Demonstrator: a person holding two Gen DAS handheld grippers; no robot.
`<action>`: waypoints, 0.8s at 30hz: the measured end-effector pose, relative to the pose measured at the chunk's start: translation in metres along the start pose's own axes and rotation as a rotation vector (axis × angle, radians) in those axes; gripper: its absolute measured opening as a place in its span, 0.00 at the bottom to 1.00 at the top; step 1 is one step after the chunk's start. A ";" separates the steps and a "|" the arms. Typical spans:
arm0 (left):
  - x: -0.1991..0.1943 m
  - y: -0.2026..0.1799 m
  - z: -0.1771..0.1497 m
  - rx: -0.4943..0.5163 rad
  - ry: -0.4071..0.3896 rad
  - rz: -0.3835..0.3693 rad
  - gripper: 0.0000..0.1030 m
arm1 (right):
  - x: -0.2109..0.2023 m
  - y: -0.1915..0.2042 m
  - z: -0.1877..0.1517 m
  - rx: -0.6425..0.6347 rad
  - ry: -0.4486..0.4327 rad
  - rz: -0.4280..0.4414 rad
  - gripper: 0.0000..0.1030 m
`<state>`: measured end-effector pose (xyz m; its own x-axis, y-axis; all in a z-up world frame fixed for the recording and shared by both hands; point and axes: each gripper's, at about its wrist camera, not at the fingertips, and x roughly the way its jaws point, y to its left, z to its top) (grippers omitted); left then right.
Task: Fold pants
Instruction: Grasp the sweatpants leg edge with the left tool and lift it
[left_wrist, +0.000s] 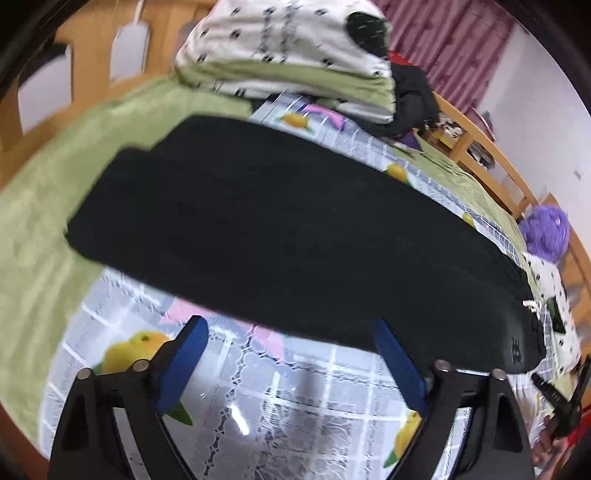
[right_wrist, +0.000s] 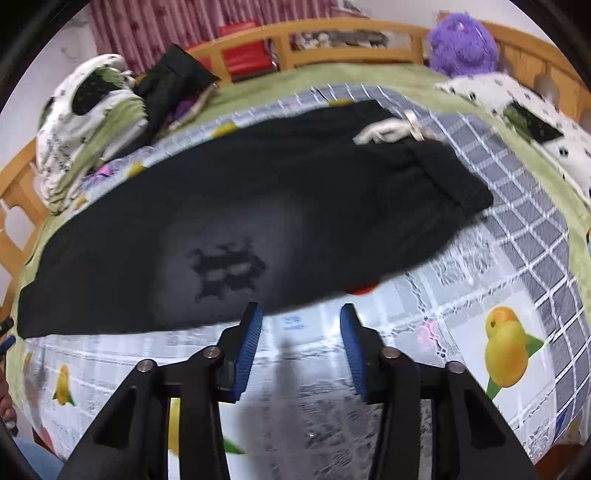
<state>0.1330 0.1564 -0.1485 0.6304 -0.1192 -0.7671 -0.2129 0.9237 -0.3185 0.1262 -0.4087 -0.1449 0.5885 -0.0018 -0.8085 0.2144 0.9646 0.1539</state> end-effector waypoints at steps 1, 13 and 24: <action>0.006 0.007 -0.002 -0.020 0.014 -0.010 0.80 | 0.004 -0.005 0.000 0.017 0.005 0.009 0.30; 0.047 0.042 0.005 -0.161 0.026 -0.115 0.63 | 0.048 -0.029 0.003 0.259 -0.017 0.183 0.32; 0.010 0.015 0.076 -0.003 -0.163 -0.103 0.06 | 0.015 -0.002 0.065 0.208 -0.177 0.247 0.10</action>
<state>0.1930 0.1962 -0.1185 0.7611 -0.1520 -0.6305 -0.1437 0.9084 -0.3925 0.1854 -0.4280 -0.1209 0.7645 0.1612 -0.6241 0.1918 0.8675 0.4590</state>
